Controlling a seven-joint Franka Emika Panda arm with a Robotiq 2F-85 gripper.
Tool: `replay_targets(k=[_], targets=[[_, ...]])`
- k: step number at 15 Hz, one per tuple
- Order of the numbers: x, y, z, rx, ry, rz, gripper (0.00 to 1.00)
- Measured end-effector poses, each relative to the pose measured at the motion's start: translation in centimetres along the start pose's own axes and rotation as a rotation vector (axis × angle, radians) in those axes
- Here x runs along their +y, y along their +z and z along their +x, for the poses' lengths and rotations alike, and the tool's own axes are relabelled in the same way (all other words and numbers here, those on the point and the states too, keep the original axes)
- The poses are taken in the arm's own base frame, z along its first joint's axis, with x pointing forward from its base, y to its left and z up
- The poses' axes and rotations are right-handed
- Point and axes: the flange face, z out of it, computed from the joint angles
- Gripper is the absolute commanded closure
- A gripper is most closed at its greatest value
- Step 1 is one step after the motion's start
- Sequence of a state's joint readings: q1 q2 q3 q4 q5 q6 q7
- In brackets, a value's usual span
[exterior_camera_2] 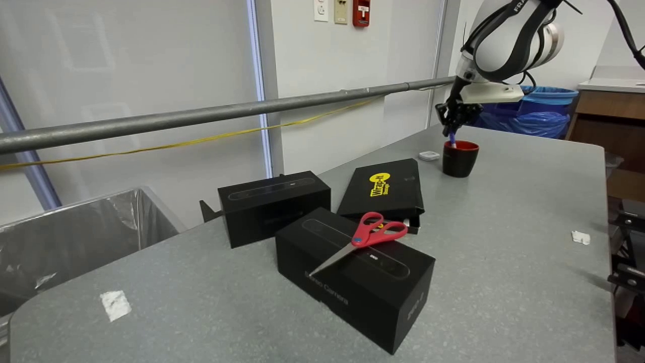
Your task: Remove the marker from the black mug
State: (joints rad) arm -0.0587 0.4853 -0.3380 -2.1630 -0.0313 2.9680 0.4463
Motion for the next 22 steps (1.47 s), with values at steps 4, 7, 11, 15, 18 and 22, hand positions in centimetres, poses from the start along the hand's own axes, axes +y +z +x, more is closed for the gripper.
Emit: replay_targets(k=[4, 7, 11, 15, 18, 22], targets=[[0.7, -0.7, 0.7, 0.014, 0.015, -0.001, 0.96], [2.6, -3.4, 2.2, 0.054, 0.049, 0.005, 0.96], [5.5, -9.6, 3.0, 0.115, 0.063, 0.047, 0.96], [3.3, -13.3, -0.7, 0.087, -0.049, 0.125, 0.96], [-1.0, -12.5, -6.0, 0.015, -0.191, 0.148, 0.96], [-6.1, -10.0, -13.0, -0.089, -0.406, 0.13, 0.96]])
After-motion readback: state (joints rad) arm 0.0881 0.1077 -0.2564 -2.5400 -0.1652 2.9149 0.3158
